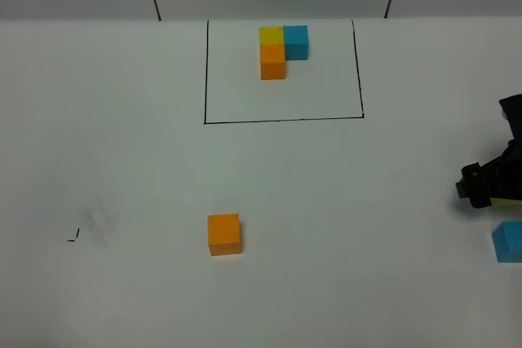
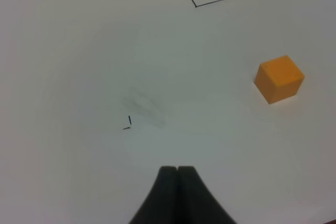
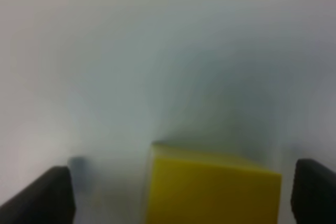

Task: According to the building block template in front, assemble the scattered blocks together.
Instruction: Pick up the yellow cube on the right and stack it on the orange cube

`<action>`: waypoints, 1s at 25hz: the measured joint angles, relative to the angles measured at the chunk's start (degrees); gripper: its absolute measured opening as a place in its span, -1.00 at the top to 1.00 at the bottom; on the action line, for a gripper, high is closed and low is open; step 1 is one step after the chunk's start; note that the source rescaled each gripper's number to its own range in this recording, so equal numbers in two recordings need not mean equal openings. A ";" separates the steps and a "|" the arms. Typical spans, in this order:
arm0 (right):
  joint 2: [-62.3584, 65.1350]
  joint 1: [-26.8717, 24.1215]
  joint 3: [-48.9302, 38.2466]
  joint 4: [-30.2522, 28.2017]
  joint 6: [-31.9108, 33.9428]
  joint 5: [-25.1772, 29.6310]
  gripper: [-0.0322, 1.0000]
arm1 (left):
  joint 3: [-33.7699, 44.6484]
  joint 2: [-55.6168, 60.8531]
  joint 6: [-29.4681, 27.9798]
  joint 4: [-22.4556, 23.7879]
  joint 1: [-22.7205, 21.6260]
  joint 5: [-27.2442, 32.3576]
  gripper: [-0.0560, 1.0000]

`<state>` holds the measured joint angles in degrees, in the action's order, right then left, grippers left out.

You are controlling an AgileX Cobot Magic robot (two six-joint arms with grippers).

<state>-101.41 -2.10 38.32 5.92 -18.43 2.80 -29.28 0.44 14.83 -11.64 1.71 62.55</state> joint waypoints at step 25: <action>-1.18 0.00 0.07 0.76 0.06 -1.93 -0.09 | 0.00 0.00 0.00 0.00 0.00 0.00 0.89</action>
<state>-102.59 -2.10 38.39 6.68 -18.37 0.87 -29.28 0.44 14.83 -11.64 1.71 62.55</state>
